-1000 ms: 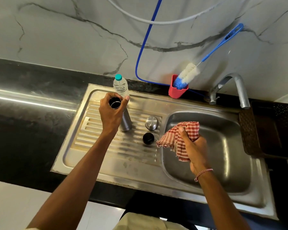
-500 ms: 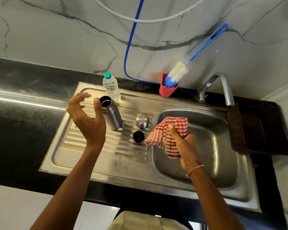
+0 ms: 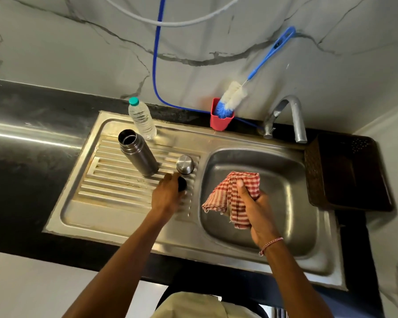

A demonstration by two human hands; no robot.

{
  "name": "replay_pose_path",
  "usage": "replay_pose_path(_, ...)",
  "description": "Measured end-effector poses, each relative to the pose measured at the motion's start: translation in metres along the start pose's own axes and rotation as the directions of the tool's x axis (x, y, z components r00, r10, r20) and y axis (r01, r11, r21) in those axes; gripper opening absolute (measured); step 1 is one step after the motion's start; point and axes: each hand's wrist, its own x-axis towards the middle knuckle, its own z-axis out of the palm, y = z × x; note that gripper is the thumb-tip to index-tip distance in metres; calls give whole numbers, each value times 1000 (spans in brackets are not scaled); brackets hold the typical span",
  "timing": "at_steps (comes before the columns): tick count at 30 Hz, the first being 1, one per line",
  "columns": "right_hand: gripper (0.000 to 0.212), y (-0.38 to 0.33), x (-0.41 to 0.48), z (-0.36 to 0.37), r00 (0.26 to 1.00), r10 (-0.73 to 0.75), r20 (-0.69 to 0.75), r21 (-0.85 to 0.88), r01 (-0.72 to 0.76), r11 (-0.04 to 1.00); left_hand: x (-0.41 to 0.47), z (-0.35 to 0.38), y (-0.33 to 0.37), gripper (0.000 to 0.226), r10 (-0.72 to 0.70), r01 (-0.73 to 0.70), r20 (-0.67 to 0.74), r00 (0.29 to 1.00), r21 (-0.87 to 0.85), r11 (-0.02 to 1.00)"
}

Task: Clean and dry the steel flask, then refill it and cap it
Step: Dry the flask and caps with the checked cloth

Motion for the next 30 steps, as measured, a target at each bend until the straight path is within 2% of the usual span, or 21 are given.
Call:
replay_pose_path(2,30,-1,-2,-11,1000,0,14,5,0,1000,3,-4,2,45,-19,19,-1,1000,-127,992)
replay_pose_path(4,31,-3,-4,-21,1000,-5,26,9,5,1000,-7,-21,15,41,-25,29,15,1000,-369,929)
replay_pose_path(5,30,-5,-5,-27,999,-12,30,14,12,1000,-17,-30,28,38,-26,52,57,998,-528,848)
replay_pose_path(7,27,-9,-8,-36,999,-28,43,25,27,999,-43,-49,56,37,31,133,184,982,-809,573)
replay_pose_path(8,27,-12,-10,-41,998,-36,51,25,34,999,-54,-55,69,40,58,163,210,976,-879,448)
replay_pose_path(10,32,-15,-14,-50,995,-61,75,22,60,998,-68,-61,92,45,68,176,210,975,-926,335)
replay_pose_path(12,45,-17,-19,-56,989,-108,101,7,108,994,-76,-61,111,43,88,163,202,975,-930,329)
replay_pose_path(15,80,-19,-24,-62,967,-217,132,-53,225,973,-85,-58,131,43,141,135,191,971,-933,333)
replay_pose_path(16,80,-19,-26,-62,956,-261,135,-80,273,959,-87,-58,137,42,150,127,186,971,-933,338)
replay_pose_path(19,62,-19,-28,-65,931,-341,128,-108,355,929,-91,-62,153,44,122,102,149,981,-939,328)
replay_pose_path(22,57,-16,-29,-69,964,-260,54,-101,265,959,-95,-62,163,54,11,147,154,988,-960,237)
replay_pose_path(25,49,-18,-29,-71,977,-215,-15,-72,213,974,-103,-59,169,48,61,130,148,987,-964,231)
replay_pose_path(28,50,-24,-33,-71,981,-190,-32,9,190,982,-112,-59,177,41,162,135,169,972,-970,201)
replay_pose_path(30,48,-25,-35,-69,978,-206,-39,29,207,978,-115,-57,182,40,160,145,182,970,-964,222)
